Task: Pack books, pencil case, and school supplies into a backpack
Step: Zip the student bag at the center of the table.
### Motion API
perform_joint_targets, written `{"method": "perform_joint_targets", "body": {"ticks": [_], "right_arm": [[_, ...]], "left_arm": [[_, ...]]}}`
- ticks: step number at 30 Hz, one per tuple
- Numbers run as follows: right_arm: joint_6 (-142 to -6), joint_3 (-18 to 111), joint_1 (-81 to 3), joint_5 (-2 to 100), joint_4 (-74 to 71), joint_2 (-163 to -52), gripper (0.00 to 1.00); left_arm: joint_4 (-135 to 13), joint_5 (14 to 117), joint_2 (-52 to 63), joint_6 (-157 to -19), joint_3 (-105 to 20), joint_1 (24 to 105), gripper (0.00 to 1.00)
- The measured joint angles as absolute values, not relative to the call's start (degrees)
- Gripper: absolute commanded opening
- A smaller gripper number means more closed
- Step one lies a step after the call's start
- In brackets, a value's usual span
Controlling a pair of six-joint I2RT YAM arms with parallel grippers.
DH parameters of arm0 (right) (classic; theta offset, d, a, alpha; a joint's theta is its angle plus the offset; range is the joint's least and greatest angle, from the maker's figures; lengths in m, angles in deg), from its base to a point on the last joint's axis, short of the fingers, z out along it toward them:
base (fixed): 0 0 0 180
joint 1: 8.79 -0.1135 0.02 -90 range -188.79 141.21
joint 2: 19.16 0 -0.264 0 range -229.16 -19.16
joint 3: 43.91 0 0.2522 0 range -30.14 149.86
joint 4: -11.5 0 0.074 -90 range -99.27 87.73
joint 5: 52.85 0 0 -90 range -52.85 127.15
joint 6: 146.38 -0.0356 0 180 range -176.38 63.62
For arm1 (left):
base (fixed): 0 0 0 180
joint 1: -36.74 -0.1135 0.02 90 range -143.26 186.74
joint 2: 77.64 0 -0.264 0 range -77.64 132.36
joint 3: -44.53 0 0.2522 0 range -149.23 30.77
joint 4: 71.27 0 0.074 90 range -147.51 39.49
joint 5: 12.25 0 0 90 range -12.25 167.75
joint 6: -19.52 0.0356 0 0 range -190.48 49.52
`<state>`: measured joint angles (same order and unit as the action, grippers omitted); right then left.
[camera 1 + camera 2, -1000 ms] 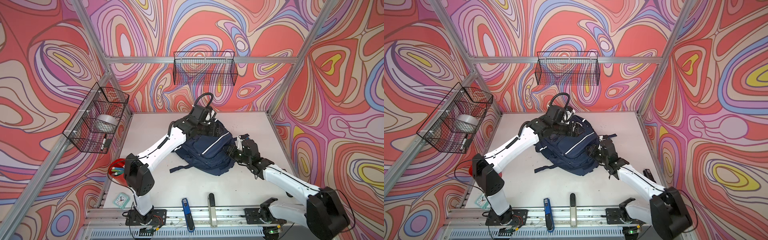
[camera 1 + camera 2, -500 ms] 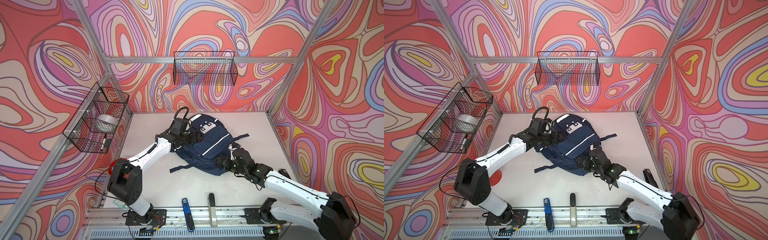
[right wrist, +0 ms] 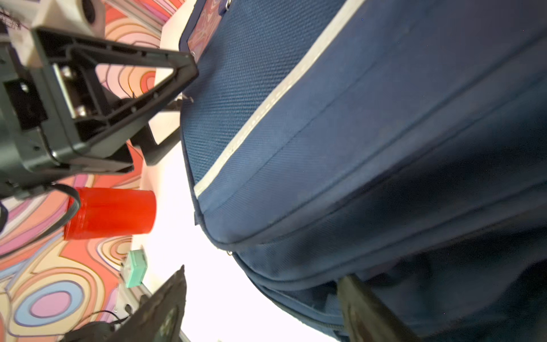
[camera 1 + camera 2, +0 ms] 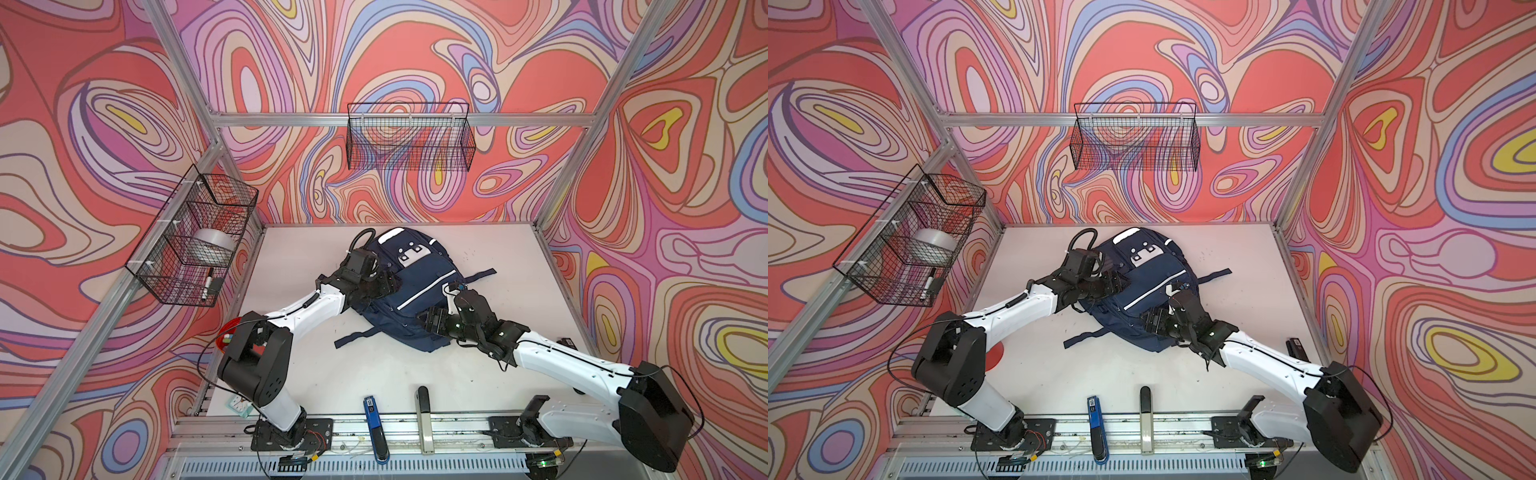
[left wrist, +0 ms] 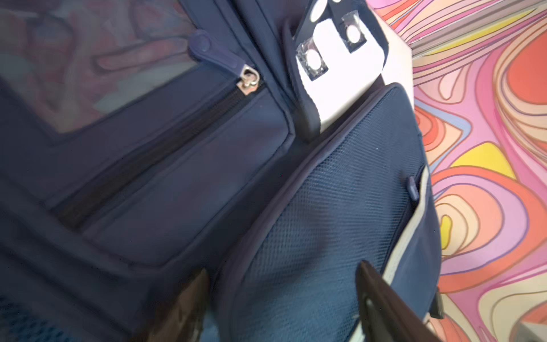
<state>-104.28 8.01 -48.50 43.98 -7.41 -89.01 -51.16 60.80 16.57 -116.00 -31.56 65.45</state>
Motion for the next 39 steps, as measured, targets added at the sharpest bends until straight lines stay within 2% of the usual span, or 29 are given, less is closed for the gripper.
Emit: {"method": "perform_joint_targets", "body": {"ticks": [1, 3, 5, 7, 8, 12, 18, 21, 24, 26, 32, 35, 39], "right_arm": [[-104.5, 7.6, -47.9, 44.0, -7.4, -88.9, 0.62], [-106.0, 6.0, -45.1, 45.2, -6.9, -88.3, 0.63], [-106.3, 5.0, -42.4, 45.6, -7.6, -87.5, 0.64], [-105.7, 4.9, -40.5, 45.3, -9.4, -86.3, 0.65], [-105.0, 5.1, -40.1, 44.8, -10.7, -85.2, 0.66], [-101.4, 7.5, -39.9, 42.7, -17.8, -81.1, 0.69], [-100.3, 8.1, -40.5, 37.6, -28.4, -72.5, 0.81], [-101.7, 7.8, -43.1, 36.7, -30.1, -69.4, 0.82], [-103.4, 8.4, -46.9, 36.0, -29.2, -71.8, 0.81], [-103.9, 9.4, -49.6, 35.4, -27.4, -76.3, 0.79], [-103.7, 14.3, -51.9, 32.4, -21.8, -86.3, 0.61], [-103.8, 15.0, -51.9, 30.2, -18.6, -87.5, 0.57], [-104.1, 15.1, -52.2, 28.7, -16.4, -90.2, 0.55]], "left_arm": [[-51.9, 60.8, 17.0, -116.3, -31.6, 65.6, 0.5], [-52.6, 60.8, 17.8, -116.9, -31.6, 65.7, 0.27], [-53.1, 60.6, 18.5, -117.3, -31.6, 65.9, 0.22], [-53.7, 60.0, 19.4, -117.7, -31.7, 66.5, 0.03], [-54.2, 59.6, 19.9, -118.0, -31.8, 66.9, 0.0], [-56.5, 57.8, 21.4, -119.7, -32.3, 68.5, 0.0], [-57.6, 58.0, 21.6, -123.8, -33.7, 71.1, 0.0], [-59.2, 57.9, 21.9, -126.8, -33.7, 72.3, 0.0], [-60.8, 57.3, 22.3, -129.7, -33.7, 73.0, 0.0], [-61.7, 57.2, 22.5, -131.5, -33.7, 73.3, 0.0], [-62.4, 57.8, 22.5, -134.0, -33.7, 73.8, 0.0], [-62.5, 58.6, 22.5, -134.4, -33.7, 74.3, 0.0], [-63.1, 59.0, 22.5, -135.5, -33.7, 74.9, 0.0]]}}
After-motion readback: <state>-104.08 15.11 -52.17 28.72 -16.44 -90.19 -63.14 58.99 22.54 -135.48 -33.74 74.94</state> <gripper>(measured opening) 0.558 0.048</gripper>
